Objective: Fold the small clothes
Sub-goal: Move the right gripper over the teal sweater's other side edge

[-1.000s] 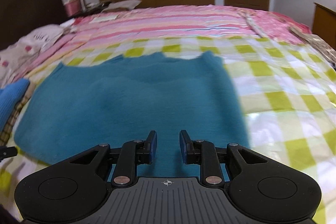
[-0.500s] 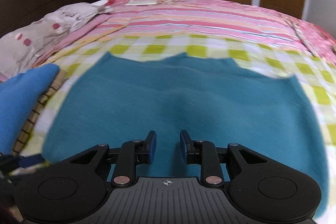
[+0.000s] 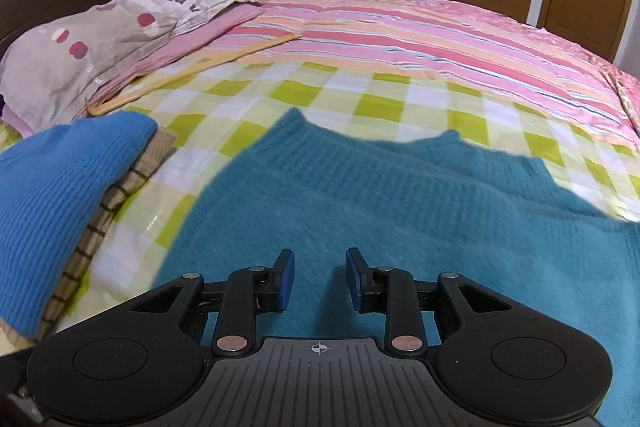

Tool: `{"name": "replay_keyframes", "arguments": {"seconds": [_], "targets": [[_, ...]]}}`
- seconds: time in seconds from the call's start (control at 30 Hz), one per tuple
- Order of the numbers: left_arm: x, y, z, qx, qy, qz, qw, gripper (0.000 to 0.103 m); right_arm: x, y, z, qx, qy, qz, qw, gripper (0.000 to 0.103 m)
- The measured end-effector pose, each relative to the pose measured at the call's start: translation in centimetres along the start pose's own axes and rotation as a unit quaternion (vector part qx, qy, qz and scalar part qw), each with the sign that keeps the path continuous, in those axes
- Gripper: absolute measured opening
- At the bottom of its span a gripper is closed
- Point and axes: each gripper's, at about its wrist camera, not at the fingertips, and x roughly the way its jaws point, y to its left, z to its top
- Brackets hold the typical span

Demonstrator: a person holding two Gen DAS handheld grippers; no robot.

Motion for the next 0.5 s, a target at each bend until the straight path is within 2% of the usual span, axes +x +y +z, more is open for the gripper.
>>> {"name": "replay_keyframes", "arguments": {"seconds": [0.2, 0.27, 0.5], "targets": [[0.1, 0.1, -0.1, -0.002, -0.001, -0.003, 1.0, 0.06, 0.8, 1.4, 1.3, -0.006, 0.008, 0.008, 1.0, 0.033], [0.1, 0.1, -0.1, -0.002, -0.002, -0.003, 1.0, 0.061, 1.2, 2.0, 1.7, -0.009, 0.011, 0.01, 1.0, 0.039], [0.1, 0.2, -0.1, -0.002, -0.002, -0.005, 1.0, 0.061, 2.1, 3.4, 2.9, -0.025, 0.025, 0.016, 0.999, 0.042]]}}
